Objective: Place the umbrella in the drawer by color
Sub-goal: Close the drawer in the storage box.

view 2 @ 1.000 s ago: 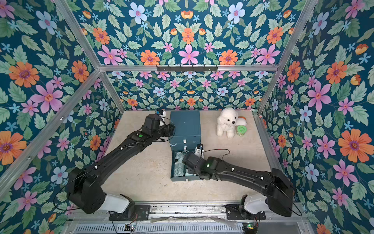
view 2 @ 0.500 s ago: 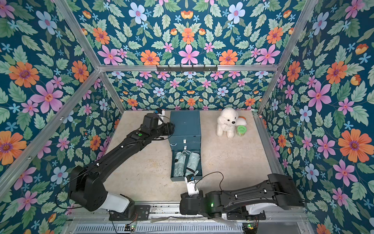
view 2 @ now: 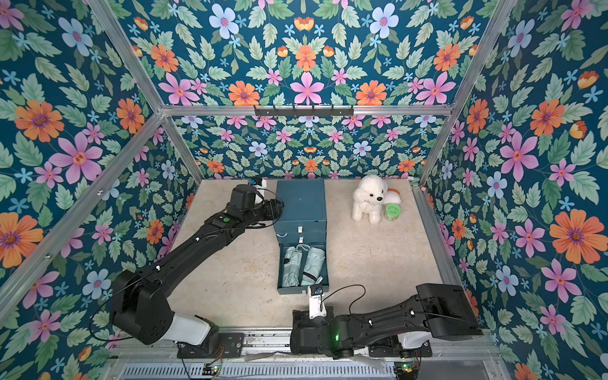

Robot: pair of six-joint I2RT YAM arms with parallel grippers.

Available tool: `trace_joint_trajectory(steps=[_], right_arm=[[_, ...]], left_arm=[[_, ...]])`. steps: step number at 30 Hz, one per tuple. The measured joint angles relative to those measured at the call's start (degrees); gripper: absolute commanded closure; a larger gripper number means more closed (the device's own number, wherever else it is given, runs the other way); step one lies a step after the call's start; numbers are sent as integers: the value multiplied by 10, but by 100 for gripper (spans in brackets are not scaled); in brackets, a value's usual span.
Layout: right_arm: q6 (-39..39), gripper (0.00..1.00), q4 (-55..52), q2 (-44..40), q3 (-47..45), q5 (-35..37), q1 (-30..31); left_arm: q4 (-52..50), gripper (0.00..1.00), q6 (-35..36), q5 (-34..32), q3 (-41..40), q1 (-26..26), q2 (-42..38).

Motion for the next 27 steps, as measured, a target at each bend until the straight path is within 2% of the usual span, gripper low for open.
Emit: trace_joint_trajectory(steps=[5,13,19,27], right_arm=[[-14,16,53,1,-18,0,-30],[-78,17,205,-6,-80,6,-67],[-132,17,302,37,-73,-7,-98],[-205,18,376,88,-46,-23,-120]], left_arm=[[2,43,0,2,0,0,2],[8,45,2,2,1,0,6],[8,48,11,2,2,-1,7],[9,55,18,-2,8,-4,11]])
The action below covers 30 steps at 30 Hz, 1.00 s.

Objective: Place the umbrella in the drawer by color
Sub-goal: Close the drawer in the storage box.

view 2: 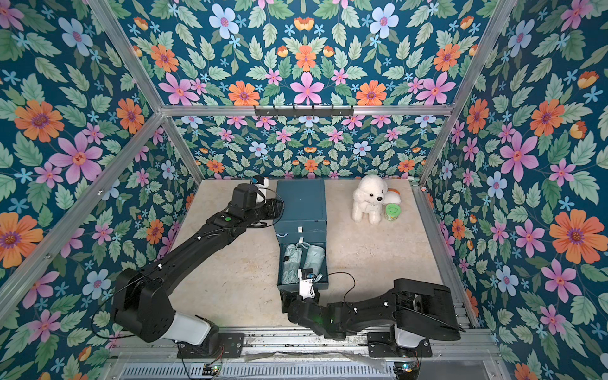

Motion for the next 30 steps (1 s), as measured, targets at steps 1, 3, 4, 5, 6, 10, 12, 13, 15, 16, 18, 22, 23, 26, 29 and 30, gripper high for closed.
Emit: trace_joint_trajectory(steps=[1,3,4,5,6,10,12,13,15,16,18,22,23,26,29,30], right_arm=[[-9,18,9,5,0,0,-2],[-28,18,23,13,1,-1,-10],[-35,18,30,16,1,0,-13],[-46,18,38,20,1,0,-16],[-58,18,48,24,1,2,-18],[-101,18,89,43,-2,-1,-38],[-130,17,117,53,-6,-1,-48],[-144,17,137,62,-9,0,-51],[-177,17,179,88,-16,-5,-62],[-188,17,191,97,-19,-9,-68],[-218,17,232,119,-22,-14,-84],[-279,16,321,156,-22,-15,-106],[-296,16,342,167,-19,-15,-113],[-339,16,396,194,-9,-13,-130],[-371,16,441,219,4,-13,-146],[-381,16,451,228,10,-13,-151]], left_arm=[[0,56,2,-1,0,0,1],[-1,57,6,-4,2,-1,1],[-1,57,8,-4,2,-1,1],[-1,57,8,-5,3,-1,2],[-1,58,8,-6,3,-1,2],[-2,58,12,-16,5,-4,3],[-3,61,12,-18,7,-5,5],[-3,63,12,-21,9,-5,6],[-6,63,12,-26,13,-5,9],[-6,64,13,-30,14,-6,9],[-7,66,14,-35,14,-7,9],[-9,69,17,-46,18,-10,13],[-10,70,17,-47,19,-11,14],[-11,71,20,-55,19,-14,14],[-13,72,21,-59,20,-15,16],[-14,73,21,-61,21,-16,16]])
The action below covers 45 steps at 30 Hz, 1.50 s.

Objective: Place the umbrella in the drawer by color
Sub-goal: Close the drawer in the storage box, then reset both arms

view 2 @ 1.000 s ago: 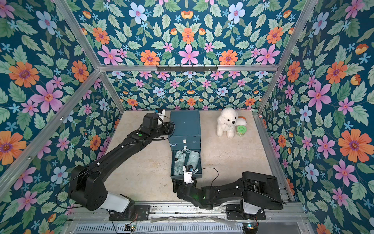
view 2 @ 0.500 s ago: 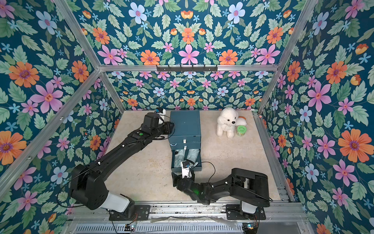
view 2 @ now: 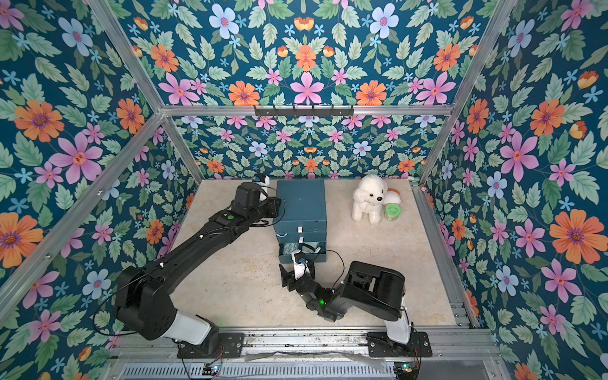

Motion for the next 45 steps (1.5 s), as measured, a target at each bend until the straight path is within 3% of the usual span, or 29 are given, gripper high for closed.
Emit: trace_joint_trajectory(steps=[19,35,39,42,45], right_arm=[[-57,14,44,67,63,-34,-40],[-143,5,99,106,84,-20,-45],[-138,1,94,38,16,-17,-37],[-123,1,68,-76,-55,4,-4],[-65,1,-89,-235,-45,36,-4]], left_arm=[[-3,77,3,-17,3,-5,2],[0,76,13,-12,3,-5,1],[5,65,19,-8,-1,-5,-5],[-8,54,21,-5,-1,-5,-12],[-35,50,21,-2,5,-5,-20]])
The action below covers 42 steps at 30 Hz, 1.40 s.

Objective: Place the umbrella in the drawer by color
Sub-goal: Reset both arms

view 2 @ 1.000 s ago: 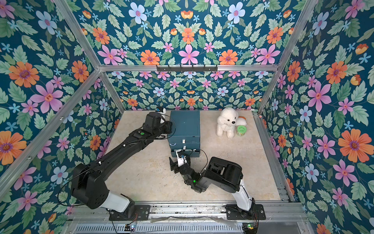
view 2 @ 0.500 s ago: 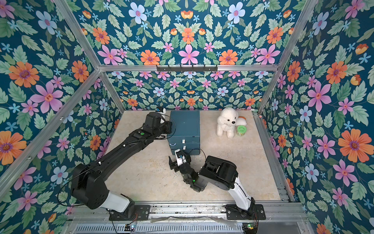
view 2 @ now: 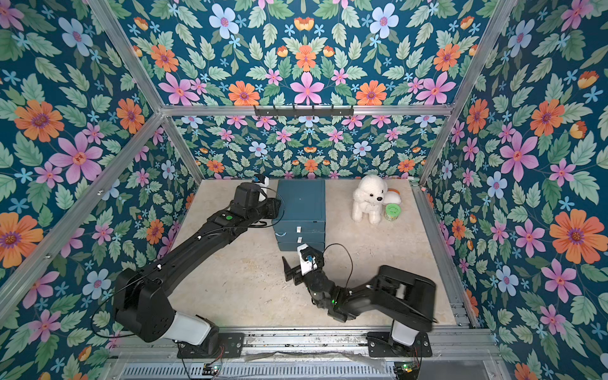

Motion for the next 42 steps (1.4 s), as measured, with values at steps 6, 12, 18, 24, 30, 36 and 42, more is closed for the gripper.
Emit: trace_joint_trajectory(steps=[6,12,18,24,30,36,42], right_arm=[[105,1,-339,-243,60,54,-22],[90,1,-408,-472,-30,136,-68],[84,1,-447,-534,-52,149,-274],[132,1,-462,-469,-125,81,-505],[127,1,-350,-336,-194,68,-587],[79,1,-149,-231,-236,26,-618],[25,1,98,-102,-270,-139,-688]], left_arm=[[-82,43,0,15,32,0,-25],[-88,14,-2,-22,60,-1,-90],[-29,6,-5,-219,-2,2,-165],[152,8,64,-417,-218,40,-213],[330,5,78,-474,-415,163,-137],[547,1,144,-436,-504,194,-22],[732,1,134,-377,-567,243,8]])
